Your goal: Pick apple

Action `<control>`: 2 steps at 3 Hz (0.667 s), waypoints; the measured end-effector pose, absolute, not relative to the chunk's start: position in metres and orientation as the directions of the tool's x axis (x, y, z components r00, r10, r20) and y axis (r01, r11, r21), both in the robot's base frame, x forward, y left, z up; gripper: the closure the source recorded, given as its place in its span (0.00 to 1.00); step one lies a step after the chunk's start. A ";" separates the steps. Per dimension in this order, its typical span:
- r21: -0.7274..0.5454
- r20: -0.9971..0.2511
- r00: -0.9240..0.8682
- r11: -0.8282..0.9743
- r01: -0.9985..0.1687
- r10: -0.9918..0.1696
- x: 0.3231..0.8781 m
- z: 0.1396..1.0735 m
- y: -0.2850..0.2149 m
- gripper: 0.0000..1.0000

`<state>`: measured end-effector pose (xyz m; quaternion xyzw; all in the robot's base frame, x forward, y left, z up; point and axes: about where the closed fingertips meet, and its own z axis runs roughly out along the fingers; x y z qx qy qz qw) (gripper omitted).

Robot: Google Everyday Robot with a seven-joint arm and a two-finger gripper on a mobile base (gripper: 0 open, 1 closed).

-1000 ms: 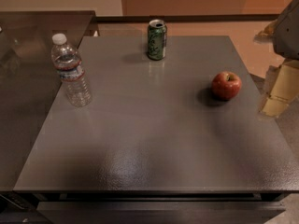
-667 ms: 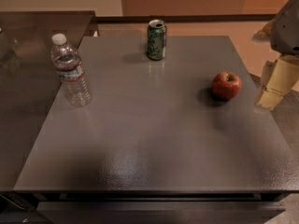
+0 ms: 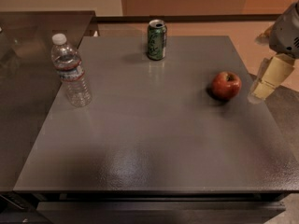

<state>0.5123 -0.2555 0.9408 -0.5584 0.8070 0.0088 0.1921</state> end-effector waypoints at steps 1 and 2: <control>-0.184 -0.356 -0.329 0.411 -0.893 -0.875 0.535 0.927 -0.267 0.00; -0.143 -0.390 -0.345 0.426 -0.893 -0.854 0.551 0.908 -0.272 0.00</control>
Offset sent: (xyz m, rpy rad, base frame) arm 0.0572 -0.0237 -0.0544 0.1518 0.0579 -0.0513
